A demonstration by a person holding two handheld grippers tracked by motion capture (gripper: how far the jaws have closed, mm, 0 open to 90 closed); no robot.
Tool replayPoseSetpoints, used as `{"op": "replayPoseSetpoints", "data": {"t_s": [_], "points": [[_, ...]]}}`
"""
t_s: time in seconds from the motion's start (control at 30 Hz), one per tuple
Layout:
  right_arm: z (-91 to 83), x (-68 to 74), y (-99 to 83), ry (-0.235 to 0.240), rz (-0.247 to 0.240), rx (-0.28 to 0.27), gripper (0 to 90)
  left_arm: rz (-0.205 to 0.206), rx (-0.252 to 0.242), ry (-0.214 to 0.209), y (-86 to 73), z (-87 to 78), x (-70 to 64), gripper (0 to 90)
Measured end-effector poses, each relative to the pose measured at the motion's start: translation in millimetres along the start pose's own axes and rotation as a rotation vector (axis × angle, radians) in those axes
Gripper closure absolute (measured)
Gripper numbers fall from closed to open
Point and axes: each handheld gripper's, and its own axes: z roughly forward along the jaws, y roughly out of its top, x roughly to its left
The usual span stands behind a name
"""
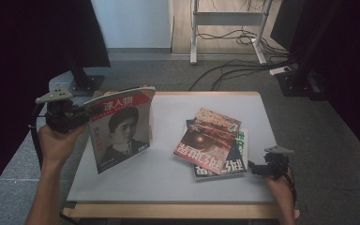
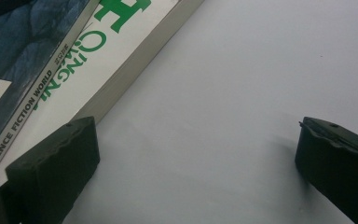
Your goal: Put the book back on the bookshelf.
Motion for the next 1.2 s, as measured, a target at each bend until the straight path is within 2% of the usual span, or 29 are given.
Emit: {"op": "replayPoseSetpoints", "data": {"t_s": [0.2,0.23,0.83,1.2], "points": [[-0.1,0.1,0.0,0.000,0.000,0.000,0.0,-0.010,0.002,0.028,-4.9,-9.7,5.3,87.2],[-0.1,0.0,0.0,0.000,-0.001,0.000,0.0,-0.017,0.004,0.045,-7.4,-13.5,8.4,87.2],[-0.1,0.0,-0.1,0.000,-0.001,0.001,0.0,-0.084,-0.006,0.142,-22.0,-42.4,35.8,87.2],[-0.1,0.0,-0.1,0.000,-0.001,0.001,0.0,-0.112,-0.016,0.191,-24.5,-47.0,46.8,87.2]]}}
